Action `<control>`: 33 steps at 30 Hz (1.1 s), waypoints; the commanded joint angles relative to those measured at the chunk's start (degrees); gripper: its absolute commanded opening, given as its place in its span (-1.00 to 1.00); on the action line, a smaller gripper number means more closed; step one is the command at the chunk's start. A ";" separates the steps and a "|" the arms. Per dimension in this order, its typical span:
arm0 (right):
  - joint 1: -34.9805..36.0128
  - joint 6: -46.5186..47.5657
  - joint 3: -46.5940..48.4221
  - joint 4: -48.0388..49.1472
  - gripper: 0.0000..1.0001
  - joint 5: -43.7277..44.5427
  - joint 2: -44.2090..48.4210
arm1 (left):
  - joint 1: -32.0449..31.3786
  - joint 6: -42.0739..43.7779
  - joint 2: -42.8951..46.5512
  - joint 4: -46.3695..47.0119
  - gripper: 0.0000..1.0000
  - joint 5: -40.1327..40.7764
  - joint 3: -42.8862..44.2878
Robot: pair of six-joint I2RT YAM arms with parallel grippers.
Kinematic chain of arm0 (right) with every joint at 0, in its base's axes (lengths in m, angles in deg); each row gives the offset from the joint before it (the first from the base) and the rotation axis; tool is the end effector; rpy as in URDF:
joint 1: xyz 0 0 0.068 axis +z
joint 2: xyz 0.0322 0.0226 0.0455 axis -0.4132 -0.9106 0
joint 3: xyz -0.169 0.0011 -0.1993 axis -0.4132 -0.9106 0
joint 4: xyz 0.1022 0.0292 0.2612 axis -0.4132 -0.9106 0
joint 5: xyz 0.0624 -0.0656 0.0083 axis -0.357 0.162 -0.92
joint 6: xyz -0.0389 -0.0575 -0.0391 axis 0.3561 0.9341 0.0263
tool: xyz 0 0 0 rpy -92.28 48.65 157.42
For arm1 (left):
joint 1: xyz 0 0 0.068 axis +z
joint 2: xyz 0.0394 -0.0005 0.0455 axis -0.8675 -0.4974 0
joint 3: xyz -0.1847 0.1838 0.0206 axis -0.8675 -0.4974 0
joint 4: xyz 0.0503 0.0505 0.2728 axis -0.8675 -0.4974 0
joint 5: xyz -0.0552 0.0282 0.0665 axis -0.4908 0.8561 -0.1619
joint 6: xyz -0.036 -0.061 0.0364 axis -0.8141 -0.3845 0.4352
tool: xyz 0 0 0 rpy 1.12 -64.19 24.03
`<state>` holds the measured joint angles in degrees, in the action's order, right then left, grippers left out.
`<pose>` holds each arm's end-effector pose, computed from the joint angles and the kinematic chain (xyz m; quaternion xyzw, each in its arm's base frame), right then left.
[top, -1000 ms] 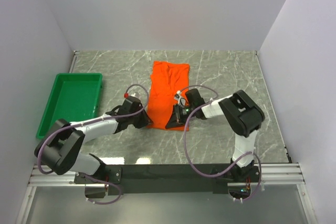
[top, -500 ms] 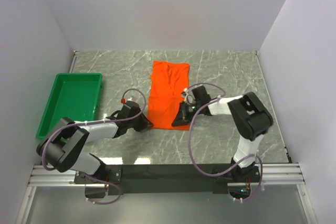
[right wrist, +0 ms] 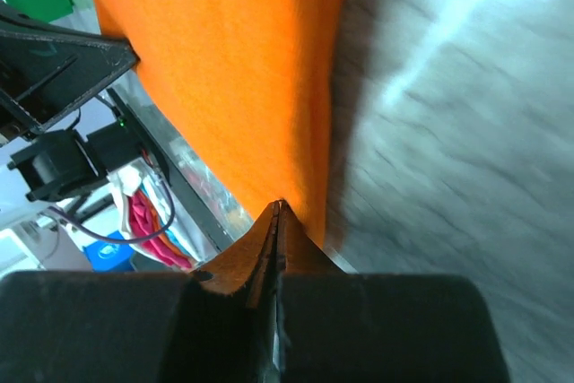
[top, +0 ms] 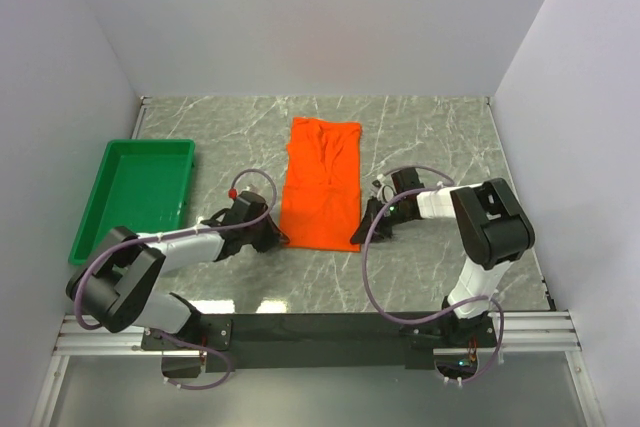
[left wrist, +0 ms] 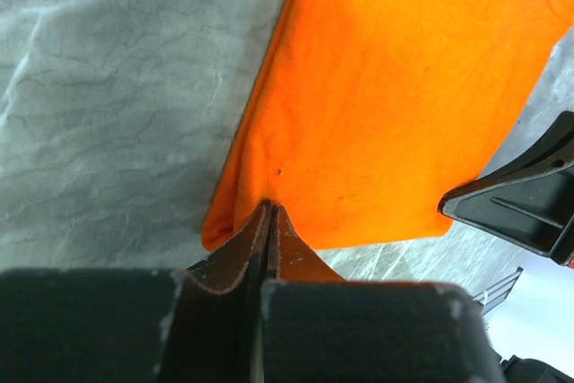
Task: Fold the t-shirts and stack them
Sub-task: Fold the tshirt
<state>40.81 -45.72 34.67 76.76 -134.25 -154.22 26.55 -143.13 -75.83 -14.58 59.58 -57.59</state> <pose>0.2816 0.1360 0.0515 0.0010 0.8971 0.4409 0.0284 0.2334 -0.1613 0.0814 -0.2326 0.9058 -0.2882 0.2059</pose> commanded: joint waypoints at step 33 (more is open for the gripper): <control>6.09 -4.74 -4.38 -24.00 0.28 40.71 35.71 | -18.05 -13.84 5.90 -37.39 0.31 18.93 13.65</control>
<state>44.72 -48.58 31.20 53.09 -97.05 -118.59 9.19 -156.48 -68.95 -50.74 75.10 -47.66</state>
